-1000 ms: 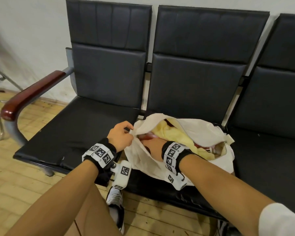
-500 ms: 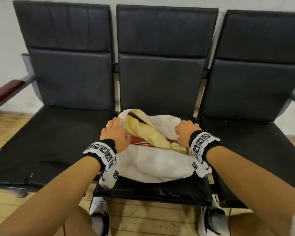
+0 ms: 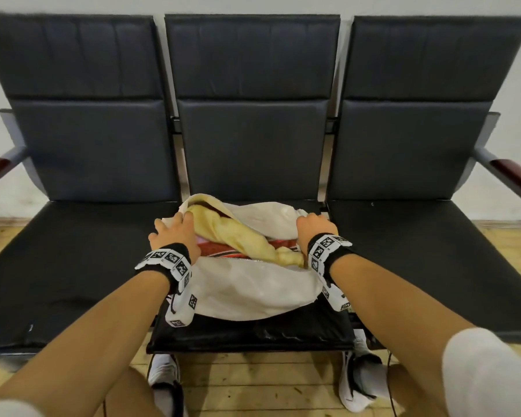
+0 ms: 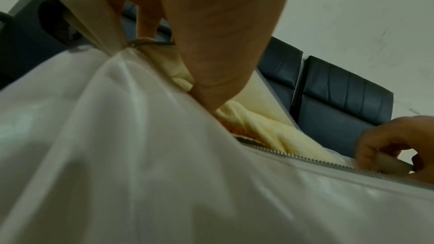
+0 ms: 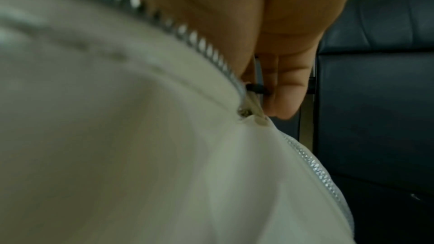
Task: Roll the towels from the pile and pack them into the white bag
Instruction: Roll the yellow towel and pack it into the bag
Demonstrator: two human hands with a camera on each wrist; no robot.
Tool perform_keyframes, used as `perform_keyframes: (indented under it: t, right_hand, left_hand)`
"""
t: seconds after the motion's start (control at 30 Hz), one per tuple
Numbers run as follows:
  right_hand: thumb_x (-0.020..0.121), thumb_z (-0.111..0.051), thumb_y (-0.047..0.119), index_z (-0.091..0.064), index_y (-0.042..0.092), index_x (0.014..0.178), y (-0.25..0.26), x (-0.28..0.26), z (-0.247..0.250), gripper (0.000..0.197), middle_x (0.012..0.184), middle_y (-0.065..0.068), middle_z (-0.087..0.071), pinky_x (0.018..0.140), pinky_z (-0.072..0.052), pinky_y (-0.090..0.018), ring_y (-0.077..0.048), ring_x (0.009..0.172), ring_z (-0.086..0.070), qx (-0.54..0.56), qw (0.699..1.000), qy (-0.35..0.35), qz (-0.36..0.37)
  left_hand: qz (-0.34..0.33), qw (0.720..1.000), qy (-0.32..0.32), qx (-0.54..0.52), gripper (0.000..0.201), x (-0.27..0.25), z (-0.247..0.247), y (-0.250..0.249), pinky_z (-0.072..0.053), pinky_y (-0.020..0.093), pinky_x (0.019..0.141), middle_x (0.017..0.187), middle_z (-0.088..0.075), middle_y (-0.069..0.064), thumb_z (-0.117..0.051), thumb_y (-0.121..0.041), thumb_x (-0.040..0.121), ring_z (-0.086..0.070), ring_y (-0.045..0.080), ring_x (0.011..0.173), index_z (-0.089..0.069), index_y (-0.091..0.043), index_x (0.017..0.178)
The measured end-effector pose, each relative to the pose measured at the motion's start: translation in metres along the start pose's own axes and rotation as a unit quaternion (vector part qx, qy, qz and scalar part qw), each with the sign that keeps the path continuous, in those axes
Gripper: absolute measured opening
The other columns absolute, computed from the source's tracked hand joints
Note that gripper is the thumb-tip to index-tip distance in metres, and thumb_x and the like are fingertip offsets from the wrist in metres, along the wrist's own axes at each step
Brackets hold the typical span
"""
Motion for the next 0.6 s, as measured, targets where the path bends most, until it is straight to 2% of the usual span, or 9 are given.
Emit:
perform_keyframes:
  t: [0.1, 0.2, 0.3, 0.4, 0.47, 0.53, 0.6]
  right_hand:
    - [0.096, -0.049, 0.015, -0.053, 0.012, 0.129, -0.008, -0.001, 0.005, 0.033, 0.120, -0.011, -0.060, 0.078, -0.047, -0.038, -0.031, 0.110, -0.058, 0.045, 0.998, -0.024, -0.028]
    - [0.098, -0.041, 0.018, -0.054, 0.011, 0.122, -0.020, -0.003, 0.013, 0.029, 0.115, -0.011, -0.062, 0.072, -0.042, -0.037, -0.031, 0.105, -0.061, 0.091, 0.993, -0.044, -0.065]
    - [0.098, -0.040, 0.021, -0.055, 0.011, 0.122, -0.028, 0.001, 0.023, 0.029, 0.117, -0.012, -0.062, 0.072, -0.041, -0.037, -0.032, 0.106, -0.060, 0.097, 0.992, -0.040, -0.064]
    - [0.095, -0.044, 0.021, -0.056, 0.012, 0.120, -0.043, 0.004, 0.047, 0.029, 0.119, -0.013, -0.060, 0.075, -0.043, -0.039, -0.034, 0.109, -0.058, 0.098, 0.991, -0.043, -0.078]
    - [0.093, -0.047, 0.018, -0.057, 0.013, 0.113, -0.054, 0.005, 0.071, 0.023, 0.117, -0.014, -0.060, 0.078, -0.045, -0.040, -0.035, 0.108, -0.058, 0.092, 0.991, -0.053, -0.083]
    - [0.091, -0.052, 0.019, -0.056, 0.014, 0.101, -0.065, 0.008, 0.101, 0.012, 0.110, -0.013, -0.060, 0.075, -0.046, -0.039, -0.034, 0.100, -0.058, 0.086, 0.988, -0.088, -0.088]
    - [0.089, -0.058, 0.022, -0.052, 0.015, 0.093, -0.075, 0.010, 0.131, 0.009, 0.102, -0.012, -0.060, 0.071, -0.045, -0.038, -0.033, 0.089, -0.057, 0.091, 0.984, -0.121, -0.098]
  left_hand:
    - [0.015, 1.000, -0.001, -0.013, 0.068, -0.002, -0.004, 0.011, -0.047, 0.050, 0.088, 0.147, -0.033, -0.003, -0.066, -0.023, 0.082, -0.043, 0.038, 0.123, -0.027, -0.025, 0.138]
    - [0.001, 1.000, 0.002, -0.006, 0.075, -0.004, -0.008, 0.015, -0.049, 0.047, 0.081, 0.152, -0.027, -0.004, -0.071, -0.026, 0.081, -0.049, 0.033, 0.116, -0.025, -0.029, 0.140]
    - [-0.012, 1.000, -0.003, -0.010, 0.064, -0.009, -0.003, 0.021, -0.049, 0.047, 0.079, 0.147, -0.034, -0.005, -0.067, -0.026, 0.085, -0.051, 0.031, 0.113, -0.030, -0.033, 0.136]
    - [-0.009, 0.998, -0.028, -0.053, 0.042, -0.014, 0.019, 0.035, -0.048, 0.048, 0.084, 0.129, -0.050, -0.005, -0.057, -0.017, 0.087, -0.055, 0.030, 0.107, -0.041, -0.034, 0.121]
    - [-0.009, 0.997, -0.056, -0.055, 0.027, -0.015, 0.042, 0.043, -0.047, 0.044, 0.083, 0.112, -0.057, -0.004, -0.053, -0.015, 0.086, -0.056, 0.028, 0.095, -0.048, -0.033, 0.107]
    - [0.005, 0.995, -0.081, -0.063, 0.017, -0.011, 0.068, 0.054, -0.046, 0.040, 0.080, 0.096, -0.060, -0.002, -0.053, -0.015, 0.085, -0.054, 0.026, 0.082, -0.055, -0.030, 0.093]
    - [0.006, 0.992, -0.105, -0.072, 0.015, -0.004, 0.095, 0.062, -0.046, 0.039, 0.079, 0.087, -0.060, -0.004, -0.056, -0.015, 0.082, -0.057, 0.026, 0.081, -0.059, -0.030, 0.083]
Point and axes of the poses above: each hand's wrist, its own x-axis towards the middle knuckle, its own z-axis out of the back of the hand, y = z × x, the point moved 9 cm from there along x, towards the middle knuckle
